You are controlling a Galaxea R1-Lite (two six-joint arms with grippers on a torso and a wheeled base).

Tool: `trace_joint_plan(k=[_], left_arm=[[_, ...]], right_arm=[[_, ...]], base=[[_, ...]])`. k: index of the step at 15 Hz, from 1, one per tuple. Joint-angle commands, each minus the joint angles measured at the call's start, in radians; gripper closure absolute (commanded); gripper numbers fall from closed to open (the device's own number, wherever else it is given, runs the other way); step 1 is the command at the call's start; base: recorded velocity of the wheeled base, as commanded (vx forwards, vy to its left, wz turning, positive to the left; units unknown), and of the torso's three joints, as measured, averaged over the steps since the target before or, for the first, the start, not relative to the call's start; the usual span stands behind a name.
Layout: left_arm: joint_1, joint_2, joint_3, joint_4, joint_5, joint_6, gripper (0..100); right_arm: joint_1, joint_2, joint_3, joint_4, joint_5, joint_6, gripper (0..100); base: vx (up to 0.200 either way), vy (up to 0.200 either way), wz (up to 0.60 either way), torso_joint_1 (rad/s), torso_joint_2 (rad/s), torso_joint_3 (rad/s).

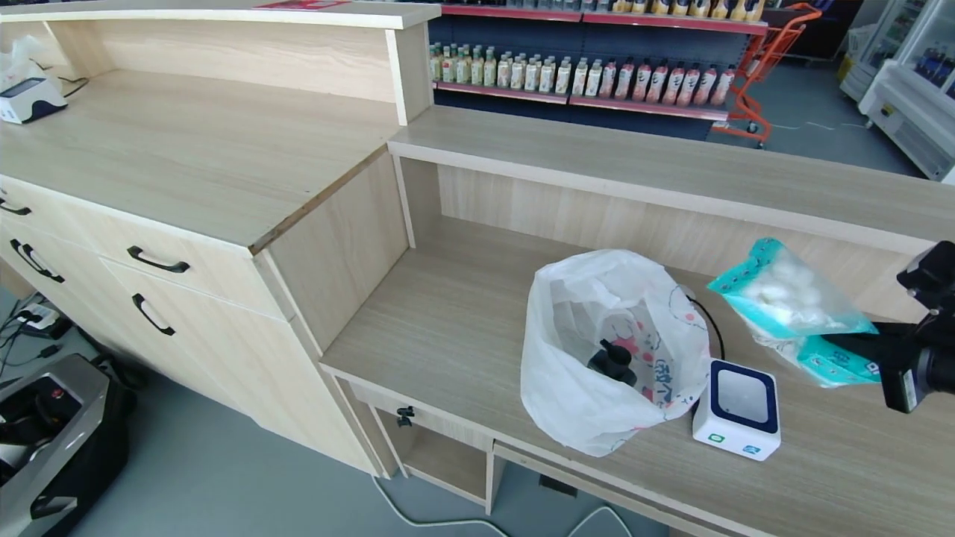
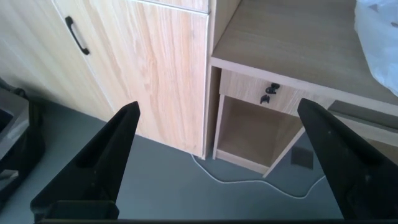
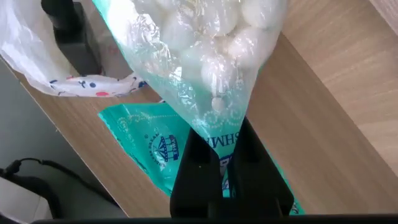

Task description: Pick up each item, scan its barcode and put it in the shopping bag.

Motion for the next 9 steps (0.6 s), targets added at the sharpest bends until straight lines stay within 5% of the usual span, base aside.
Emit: trace_joint_plan(k=[1,9], left_arm=[[0.000,0.000,0.000,0.000,0.000,0.001,0],[0.000,0.000,0.000,0.000,0.000,-0.001,0]], right_arm=[[-0.001,-0.001,-0.002,-0.026,0.002,0.029,100],[-0.021,0.171,-0.014,-0.095,0.000,0.144,100]], base=[[0.000,0.000,0.60,0.017,0.00,-0.002],[0.000,0.000,0.00,0.000,0.00,0.000]])
